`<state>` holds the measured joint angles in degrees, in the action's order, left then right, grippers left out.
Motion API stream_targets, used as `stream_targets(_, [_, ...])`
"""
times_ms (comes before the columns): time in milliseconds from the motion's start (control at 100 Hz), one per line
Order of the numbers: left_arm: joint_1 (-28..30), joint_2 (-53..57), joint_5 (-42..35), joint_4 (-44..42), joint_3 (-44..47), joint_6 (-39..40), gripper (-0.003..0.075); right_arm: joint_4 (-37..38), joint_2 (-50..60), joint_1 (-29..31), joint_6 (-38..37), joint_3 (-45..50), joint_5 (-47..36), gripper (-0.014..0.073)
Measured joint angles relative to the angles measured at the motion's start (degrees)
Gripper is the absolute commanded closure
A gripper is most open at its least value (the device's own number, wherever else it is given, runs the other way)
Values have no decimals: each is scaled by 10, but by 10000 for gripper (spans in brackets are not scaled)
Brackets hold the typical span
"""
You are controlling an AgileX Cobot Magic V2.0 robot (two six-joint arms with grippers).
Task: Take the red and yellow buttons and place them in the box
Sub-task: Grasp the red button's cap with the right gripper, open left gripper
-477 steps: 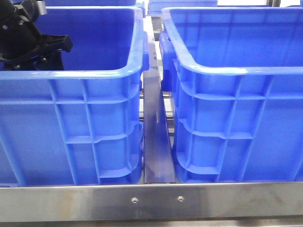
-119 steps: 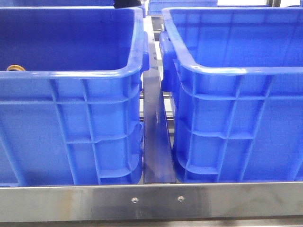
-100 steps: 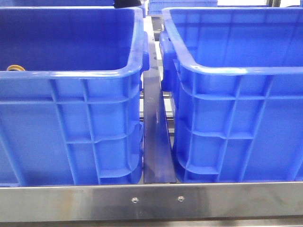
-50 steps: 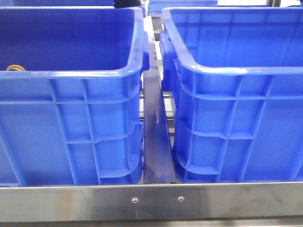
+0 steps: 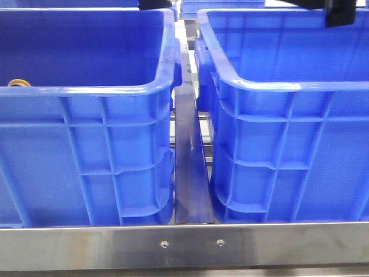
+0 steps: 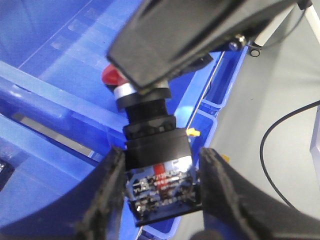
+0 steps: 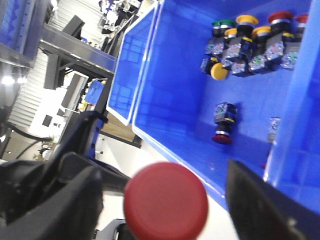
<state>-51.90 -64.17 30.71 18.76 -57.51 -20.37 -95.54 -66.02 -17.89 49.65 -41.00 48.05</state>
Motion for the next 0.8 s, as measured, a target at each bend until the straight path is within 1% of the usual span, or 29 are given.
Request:
stream_targets(80, [0, 0, 0, 0, 0, 0, 739, -1, -2, 0, 1, -6, 3, 251])
stream_targets(100, [0, 0, 0, 0, 0, 0, 739, -1, -2, 0, 2, -6, 3, 285])
stream_targets(180, [0, 0, -4, 0, 0, 0, 739, -1, -4, 0, 3, -7, 1, 370])
stream_targets(230, [0, 0, -4, 0, 0, 0, 739, -1, -4, 0, 5, -7, 1, 407])
stream_targets(280, [0, 0, -4, 0, 0, 0, 738, -1, -6, 0, 5, -7, 1, 424])
stream_targets(360, [0, 0, -4, 0, 0, 0, 730, -2, -7, 0, 5, -7, 3, 423])
stream_targets(400, [0, 0, -4, 0, 0, 0, 701, -2, -7, 0, 5, -7, 3, 423])
stream_targets(450, [0, 0, -4, 0, 0, 0, 641, -2, -7, 0, 5, -7, 3, 423])
stream_targets(500, [0, 0, -3, 0, 0, 0, 552, -2, -7, 0, 5, -7, 3, 423])
stream_targets(540, [0, 0, -3, 0, 0, 0, 456, -2, -7, 0, 5, -7, 3, 423])
stream_targets(550, [0, 0, -3, 0, 0, 0, 421, -2, -7, 0, 5, -7, 3, 423])
stream_targets(570, [0, 0, -2, 0, 0, 0, 386, -2, -7, 0, 5, -7, 4, 423])
stream_targets(580, [0, 0, -2, 0, 0, 0, 351, -2, -7, 0, 5, -7, 4, 423])
stream_targets(620, [0, 0, -2, 0, 0, 0, 250, -2, -7, 0, 5, -7, 5, 423])
stream_targets(670, [0, 0, -2, 0, 0, 0, 156, -2, -7, 0, 5, -7, 10, 423])
stream_targets(680, [0, 0, -2, 0, 0, 0, 156, -2, -7, 0, 5, -7, 11, 423])
stream_targets(690, [0, 0, -2, 0, 0, 0, 125, -2, -7, 0, 5, -7, 11, 423])
stream_targets(740, [0, 0, -2, -1, 0, 0, 76, -2, -7, 0, 5, -7, 14, 423])
stream_targets(800, [0, 0, -2, -1, 0, 0, 59, -2, -7, 0, 9, -7, 14, 423])
